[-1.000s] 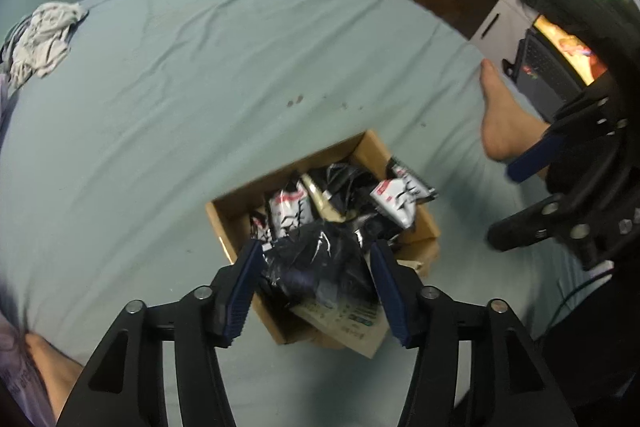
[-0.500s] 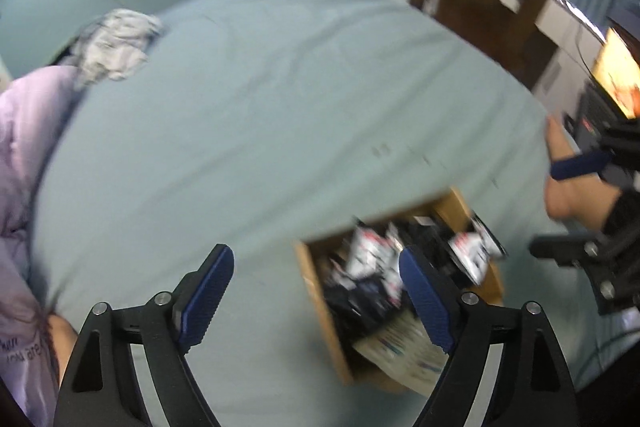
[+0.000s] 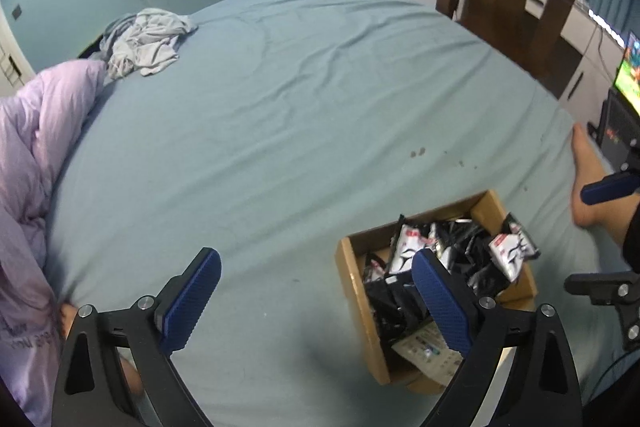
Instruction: Organize snacks
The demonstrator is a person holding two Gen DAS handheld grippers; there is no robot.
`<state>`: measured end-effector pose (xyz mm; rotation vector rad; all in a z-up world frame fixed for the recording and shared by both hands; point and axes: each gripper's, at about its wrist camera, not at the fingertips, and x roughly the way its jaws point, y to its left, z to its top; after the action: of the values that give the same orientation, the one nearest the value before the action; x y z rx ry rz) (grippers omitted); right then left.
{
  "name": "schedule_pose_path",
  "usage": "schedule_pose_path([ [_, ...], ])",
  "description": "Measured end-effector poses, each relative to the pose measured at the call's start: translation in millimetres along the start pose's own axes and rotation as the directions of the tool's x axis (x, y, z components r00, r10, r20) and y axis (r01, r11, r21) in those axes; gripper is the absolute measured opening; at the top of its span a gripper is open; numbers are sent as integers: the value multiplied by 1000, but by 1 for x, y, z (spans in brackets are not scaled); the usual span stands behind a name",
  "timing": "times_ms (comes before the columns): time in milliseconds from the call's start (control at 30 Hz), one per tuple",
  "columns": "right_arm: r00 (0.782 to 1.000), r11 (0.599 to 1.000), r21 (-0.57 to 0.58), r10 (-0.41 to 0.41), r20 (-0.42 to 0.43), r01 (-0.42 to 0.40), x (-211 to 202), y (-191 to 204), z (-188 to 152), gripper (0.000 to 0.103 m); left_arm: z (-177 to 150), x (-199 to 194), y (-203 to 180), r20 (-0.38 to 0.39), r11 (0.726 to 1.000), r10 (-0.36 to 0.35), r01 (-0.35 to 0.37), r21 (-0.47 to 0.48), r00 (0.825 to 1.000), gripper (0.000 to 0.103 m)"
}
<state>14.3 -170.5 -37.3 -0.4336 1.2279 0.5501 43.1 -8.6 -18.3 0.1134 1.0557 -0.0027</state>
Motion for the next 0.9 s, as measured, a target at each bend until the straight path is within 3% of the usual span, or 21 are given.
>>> schedule_pose_path([
  [167,997,996,-62,-70,-40,67,7,3,9,69,-3,4,-8,-38,998,34,-32,47,999,98],
  [500,998,995,-86,-60,-32,57,-1,11,9,69,-8,2,-17,-56,994,27,-21,106,998,98],
  [900,992,995,-78,-78,-103,70,21,9,16,69,-14,9,-31,-89,988,7,7,156,996,98],
])
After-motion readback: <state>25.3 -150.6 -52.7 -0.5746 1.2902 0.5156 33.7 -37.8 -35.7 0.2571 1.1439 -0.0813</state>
